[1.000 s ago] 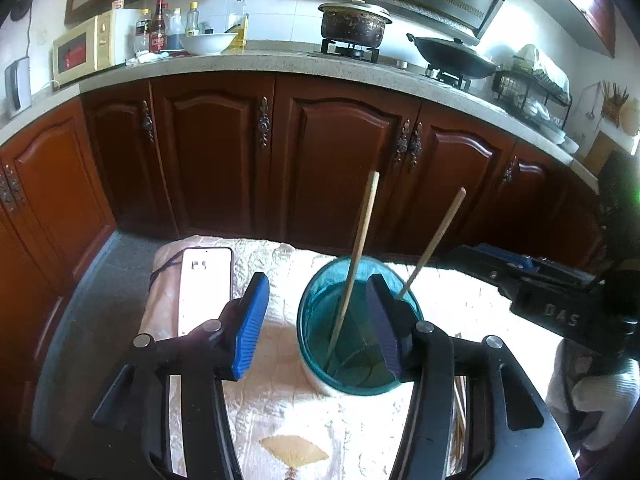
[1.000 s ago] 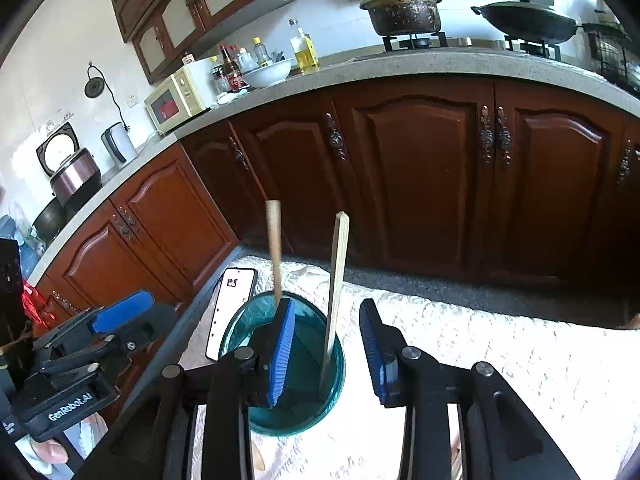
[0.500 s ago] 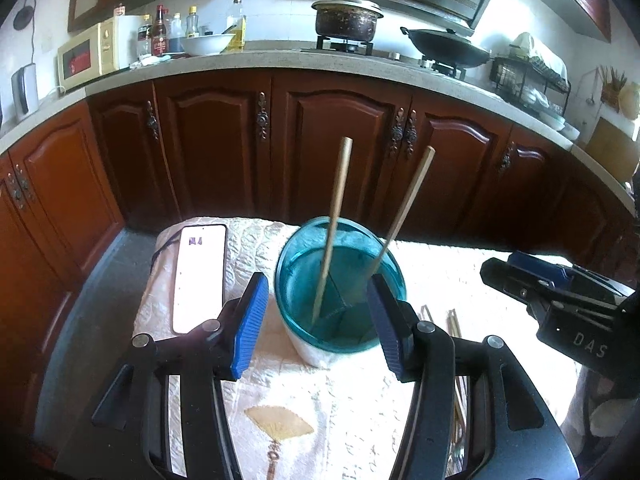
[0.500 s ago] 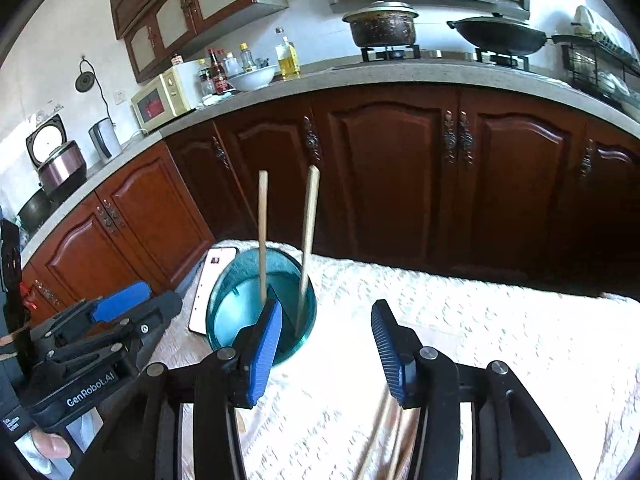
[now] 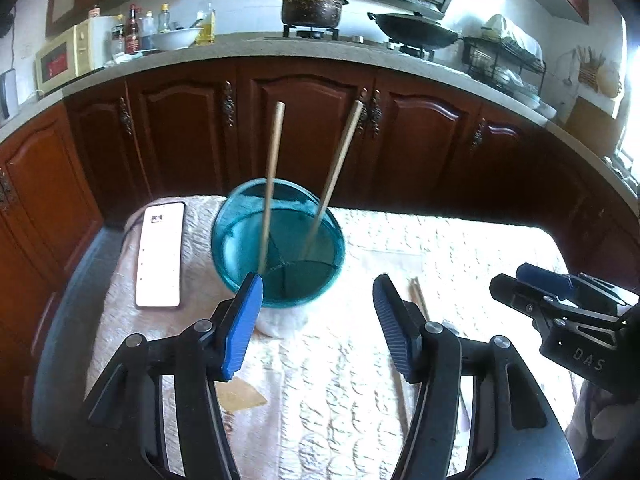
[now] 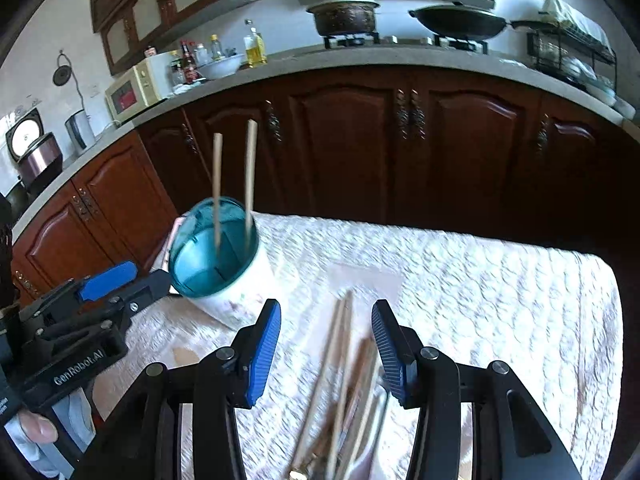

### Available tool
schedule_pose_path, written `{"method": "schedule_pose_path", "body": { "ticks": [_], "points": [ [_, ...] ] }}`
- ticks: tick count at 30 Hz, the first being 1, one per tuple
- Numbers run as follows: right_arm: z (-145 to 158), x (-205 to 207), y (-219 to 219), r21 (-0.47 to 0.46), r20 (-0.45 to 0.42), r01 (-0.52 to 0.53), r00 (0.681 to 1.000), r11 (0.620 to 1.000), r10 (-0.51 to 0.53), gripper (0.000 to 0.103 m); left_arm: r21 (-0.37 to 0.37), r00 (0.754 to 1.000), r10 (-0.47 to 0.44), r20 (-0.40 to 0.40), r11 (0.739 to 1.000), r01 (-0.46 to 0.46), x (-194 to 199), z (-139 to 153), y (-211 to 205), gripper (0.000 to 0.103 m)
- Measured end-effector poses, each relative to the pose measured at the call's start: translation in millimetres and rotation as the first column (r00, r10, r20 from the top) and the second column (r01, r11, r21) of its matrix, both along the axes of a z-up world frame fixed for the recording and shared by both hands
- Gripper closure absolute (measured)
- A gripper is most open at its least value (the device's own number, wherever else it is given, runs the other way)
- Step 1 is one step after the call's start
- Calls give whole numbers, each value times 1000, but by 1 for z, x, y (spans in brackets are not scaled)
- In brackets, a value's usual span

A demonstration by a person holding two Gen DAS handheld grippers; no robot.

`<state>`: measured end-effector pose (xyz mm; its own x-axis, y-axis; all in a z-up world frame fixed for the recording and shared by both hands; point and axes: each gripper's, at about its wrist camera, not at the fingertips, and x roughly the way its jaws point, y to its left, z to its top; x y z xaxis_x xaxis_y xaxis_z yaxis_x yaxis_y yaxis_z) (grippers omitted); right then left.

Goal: Organize utensils
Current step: 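Move both open tools back to the chopstick pile, then grasp another chopstick with the left tool while the right tool grasps one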

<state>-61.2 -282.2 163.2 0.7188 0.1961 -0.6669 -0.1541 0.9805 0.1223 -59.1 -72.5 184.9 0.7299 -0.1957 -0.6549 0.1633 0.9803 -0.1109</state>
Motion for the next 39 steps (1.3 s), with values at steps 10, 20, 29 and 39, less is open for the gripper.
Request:
{"method": "schedule_pose_path", "body": {
  "ticks": [10, 20, 29, 39],
  "points": [
    [-34, -8, -37, -3, -87, 67, 994, 998, -67, 57, -28, 996, -62, -62, 998, 60, -1, -18, -12, 37],
    [-79, 26, -46, 55, -209, 44, 977, 998, -32, 59, -62, 976, -116, -186, 992, 107, 7, -60, -16, 37],
    [-112, 83, -49, 129, -305, 33, 952, 991, 8, 76, -62, 964, -149, -218, 988, 139, 15, -75, -26, 37],
    [-139, 111, -62, 226, -370, 48, 928, 973, 40, 97, -98, 936, -221, -275, 975, 201, 38, -97, -57, 38]
  ]
}}
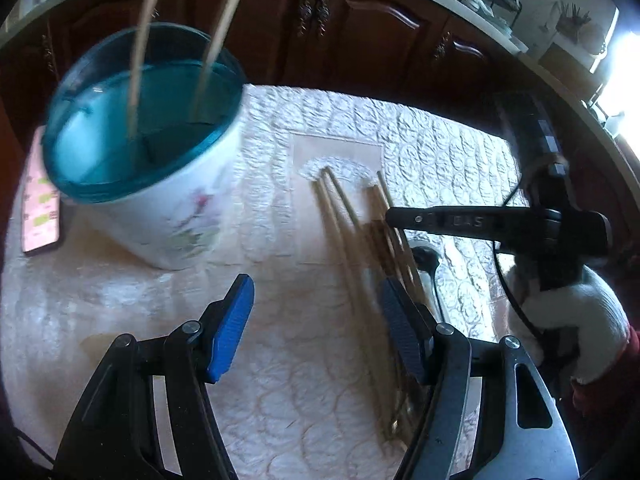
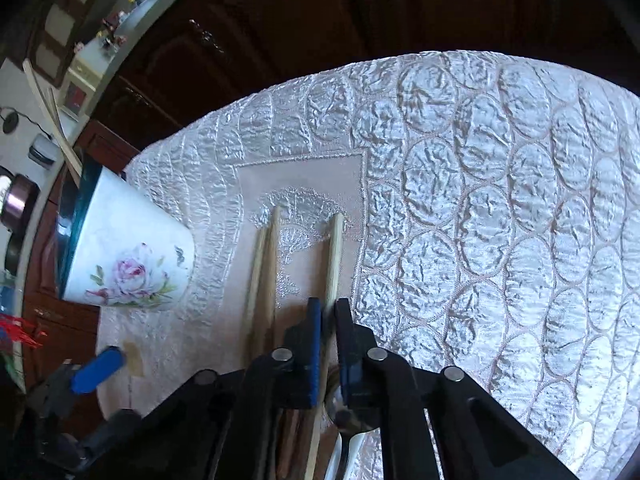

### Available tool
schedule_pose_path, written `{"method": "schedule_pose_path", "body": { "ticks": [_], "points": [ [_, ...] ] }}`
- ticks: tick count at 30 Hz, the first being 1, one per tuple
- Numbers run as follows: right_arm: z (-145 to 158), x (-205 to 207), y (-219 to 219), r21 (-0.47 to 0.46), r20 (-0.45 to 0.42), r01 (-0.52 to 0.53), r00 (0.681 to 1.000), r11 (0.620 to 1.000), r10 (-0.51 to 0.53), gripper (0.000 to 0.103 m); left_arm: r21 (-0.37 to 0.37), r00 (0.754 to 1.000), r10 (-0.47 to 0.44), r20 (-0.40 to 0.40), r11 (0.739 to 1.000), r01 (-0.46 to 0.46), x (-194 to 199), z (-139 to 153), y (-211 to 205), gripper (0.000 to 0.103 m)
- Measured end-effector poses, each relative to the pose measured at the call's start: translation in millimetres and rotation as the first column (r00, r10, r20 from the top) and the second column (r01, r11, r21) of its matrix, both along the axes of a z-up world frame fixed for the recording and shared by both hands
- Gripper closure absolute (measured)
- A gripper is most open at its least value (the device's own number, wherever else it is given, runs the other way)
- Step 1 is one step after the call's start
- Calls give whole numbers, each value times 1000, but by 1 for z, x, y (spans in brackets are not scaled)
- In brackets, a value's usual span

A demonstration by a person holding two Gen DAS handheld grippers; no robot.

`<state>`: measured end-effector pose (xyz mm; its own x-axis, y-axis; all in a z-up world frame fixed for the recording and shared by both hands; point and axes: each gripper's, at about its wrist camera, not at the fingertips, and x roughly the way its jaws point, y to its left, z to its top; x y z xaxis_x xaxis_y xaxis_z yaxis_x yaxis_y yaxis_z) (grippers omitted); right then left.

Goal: Organize utensils
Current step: 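Grasp another chopstick with the left tool while the right tool grasps one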

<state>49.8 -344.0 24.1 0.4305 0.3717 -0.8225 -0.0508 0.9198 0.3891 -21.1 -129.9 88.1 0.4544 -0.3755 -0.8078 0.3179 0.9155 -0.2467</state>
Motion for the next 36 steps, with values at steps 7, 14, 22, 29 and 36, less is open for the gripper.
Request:
{"method": "schedule_pose_path", "body": {
  "ticks": [7, 14, 22, 29, 36],
  "points": [
    [14, -31, -33, 78, 20, 30, 999, 996, -32, 98, 8, 996, -34, -77, 999, 35, 20, -27, -25, 60],
    [6, -55, -70, 38, -12, 91, 996, 995, -91, 98, 22, 991, -41, -128, 999, 44, 28, -46, -36, 94],
    [-8, -65, -74, -16, -82, 63, 995, 998, -64, 98, 35, 978, -100, -183, 993, 109, -3, -43, -11, 98],
    [-8, -47, -62, -81, -67, 64, 995, 995, -70, 98, 56, 985, -76, -155, 995, 86, -9, -38, -2, 77],
    [-7, -33, -59, -104, -72, 54, 996, 993, -61, 98, 120, 995, -34, -95, 992, 46, 15, -37, -21, 70]
  ]
}}
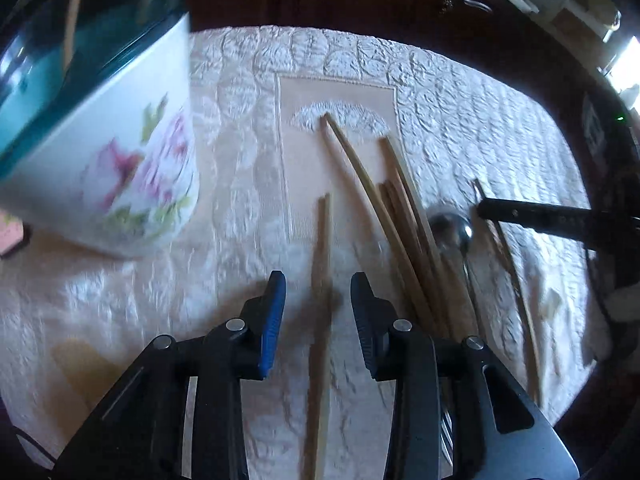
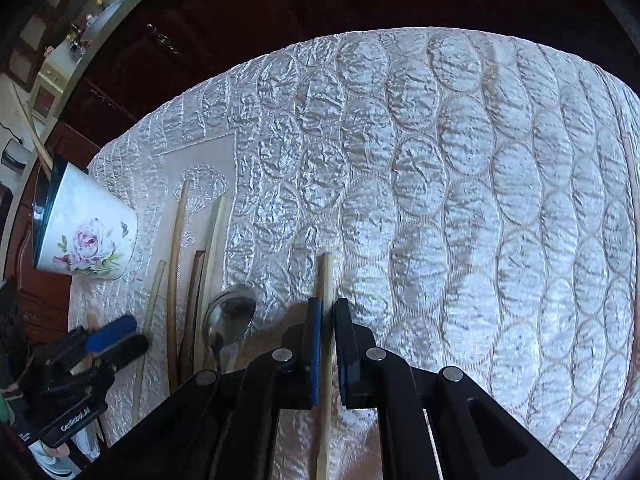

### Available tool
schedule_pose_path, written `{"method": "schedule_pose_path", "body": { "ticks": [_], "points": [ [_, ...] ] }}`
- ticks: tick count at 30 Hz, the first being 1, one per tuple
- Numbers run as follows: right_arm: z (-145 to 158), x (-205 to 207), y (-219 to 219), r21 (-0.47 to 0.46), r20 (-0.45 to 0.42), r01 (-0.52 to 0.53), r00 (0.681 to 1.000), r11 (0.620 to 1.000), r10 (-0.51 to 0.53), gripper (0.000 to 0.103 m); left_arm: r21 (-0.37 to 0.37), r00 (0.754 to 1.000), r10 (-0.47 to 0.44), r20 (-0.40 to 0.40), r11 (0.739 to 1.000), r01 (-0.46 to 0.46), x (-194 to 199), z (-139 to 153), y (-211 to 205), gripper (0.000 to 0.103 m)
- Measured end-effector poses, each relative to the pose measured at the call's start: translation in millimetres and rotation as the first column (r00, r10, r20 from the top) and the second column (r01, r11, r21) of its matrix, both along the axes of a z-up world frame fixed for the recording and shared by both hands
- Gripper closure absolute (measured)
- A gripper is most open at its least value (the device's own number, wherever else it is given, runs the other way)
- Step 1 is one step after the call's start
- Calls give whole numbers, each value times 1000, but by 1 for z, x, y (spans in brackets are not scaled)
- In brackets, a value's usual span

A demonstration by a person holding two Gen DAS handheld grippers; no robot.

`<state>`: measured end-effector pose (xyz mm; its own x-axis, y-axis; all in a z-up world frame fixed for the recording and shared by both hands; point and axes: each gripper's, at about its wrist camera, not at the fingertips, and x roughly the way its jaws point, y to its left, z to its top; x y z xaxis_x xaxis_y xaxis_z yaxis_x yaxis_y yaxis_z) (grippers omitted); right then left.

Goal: Organize utensils
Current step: 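Grasp another chopstick with the left tool while the right tool grasps one, then lift both chopsticks and carry them over the utensil holder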

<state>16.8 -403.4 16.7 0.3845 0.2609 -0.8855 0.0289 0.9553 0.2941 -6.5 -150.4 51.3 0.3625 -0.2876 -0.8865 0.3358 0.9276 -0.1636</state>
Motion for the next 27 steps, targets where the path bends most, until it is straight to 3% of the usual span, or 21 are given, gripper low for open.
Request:
{"method": "schedule_pose_path", "body": {
  "ticks": [8, 11, 12, 22, 27],
  "points": [
    [-4, 23, 11, 17, 13, -27, 1000, 999, 27, 98, 78, 999, 3, 35, 997, -5, 10, -8, -14, 72],
    [-4, 28, 14, 4, 26, -41, 999, 999, 40, 98, 93, 999, -14, 48, 996, 10, 10, -8, -18, 95],
    [-2, 28, 17, -5, 34, -46, 998, 999, 46, 98, 87, 999, -13, 47, 996, 9, 10, -7, -22, 96],
    [56, 1, 28, 37, 159, -78, 985, 996, 71, 98, -43, 995, 6, 101, 999, -2, -6, 47, 10, 98],
    [102, -25, 35, 19, 246, -112, 964, 994, 104, 98, -165, 993, 27, 118, 986, -8, -24, 80, 46, 98]
  ]
}}
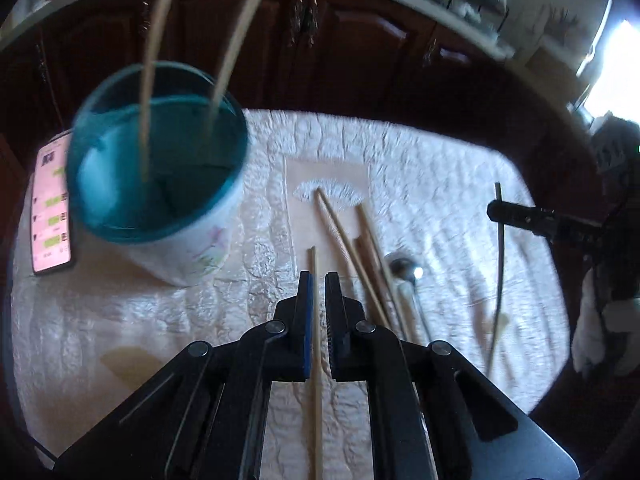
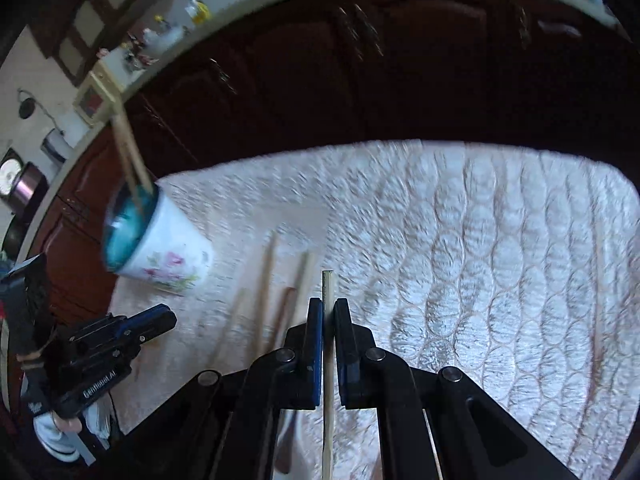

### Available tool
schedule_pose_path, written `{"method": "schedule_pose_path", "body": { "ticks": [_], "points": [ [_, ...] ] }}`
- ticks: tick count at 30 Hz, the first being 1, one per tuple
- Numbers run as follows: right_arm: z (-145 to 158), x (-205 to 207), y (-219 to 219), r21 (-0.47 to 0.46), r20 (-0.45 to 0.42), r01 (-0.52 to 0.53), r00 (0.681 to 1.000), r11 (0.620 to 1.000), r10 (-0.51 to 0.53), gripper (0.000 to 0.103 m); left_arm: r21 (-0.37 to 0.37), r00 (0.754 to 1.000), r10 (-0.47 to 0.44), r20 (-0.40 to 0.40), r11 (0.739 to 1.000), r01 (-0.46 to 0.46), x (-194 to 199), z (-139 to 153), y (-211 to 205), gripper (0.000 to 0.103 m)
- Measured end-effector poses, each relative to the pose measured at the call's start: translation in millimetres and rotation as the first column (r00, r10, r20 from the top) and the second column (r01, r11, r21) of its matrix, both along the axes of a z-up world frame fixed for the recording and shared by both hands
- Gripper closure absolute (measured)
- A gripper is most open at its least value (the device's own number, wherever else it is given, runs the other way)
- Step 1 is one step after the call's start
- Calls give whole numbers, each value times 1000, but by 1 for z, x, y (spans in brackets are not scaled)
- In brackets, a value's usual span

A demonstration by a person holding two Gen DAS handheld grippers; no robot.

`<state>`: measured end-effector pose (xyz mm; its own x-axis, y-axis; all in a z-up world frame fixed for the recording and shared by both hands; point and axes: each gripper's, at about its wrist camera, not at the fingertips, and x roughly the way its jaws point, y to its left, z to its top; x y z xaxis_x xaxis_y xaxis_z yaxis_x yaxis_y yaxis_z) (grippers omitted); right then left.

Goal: Organize utensils
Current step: 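Lift both chopsticks and carry them over the utensil holder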

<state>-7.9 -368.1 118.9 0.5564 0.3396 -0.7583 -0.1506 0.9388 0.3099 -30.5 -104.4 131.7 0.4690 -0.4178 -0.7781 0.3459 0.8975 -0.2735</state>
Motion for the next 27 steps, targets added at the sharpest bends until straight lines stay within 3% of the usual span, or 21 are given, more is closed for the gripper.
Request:
{"method": "schedule_pose_path", "body": {
  "ticks": [3, 5, 10, 14, 15, 23, 25, 26, 27],
  "points": [
    [24, -15, 3, -5, 55, -7, 998, 1000, 7, 98, -44, 1000, 15, 25, 999, -14, -8, 15, 18, 98],
    [34, -27, 2, -7, 85, -9, 996, 1000, 9, 98, -32, 999, 22, 40, 999, -21, -13, 21, 26, 98],
    [46, -40, -2, -19, 92, -10, 996, 1000, 12, 98, -30, 1000, 22, 3, 999, -22, -13, 11, 27, 98],
    [49, -46, -4, -12, 95, -8, 995, 1000, 9, 98, 14, 999, -10, -52, 1000, 10, -8, -16, 5, 75],
    [50, -48, -4, -12, 98, -8, 995, 1000, 10, 98, 27, 998, -11, -61, 1000, 12, -5, -24, -2, 74],
    [55, -56, -8, 5, 108, -11, 994, 1000, 10, 98, 177, 996, -1, -95, 984, 18, 24, -75, -49, 74],
    [57, -59, -7, 9, 113, -13, 994, 1000, 12, 98, 197, 994, -6, -110, 980, 28, 28, -84, -54, 84],
    [59, -59, -7, 9, 116, -14, 993, 1000, 13, 98, 200, 993, -13, -116, 979, 36, 30, -88, -54, 96],
    [62, -60, -6, 11, 122, -18, 992, 1000, 16, 98, 192, 993, -14, -115, 981, 36, 30, -87, -52, 97]
  ]
}}
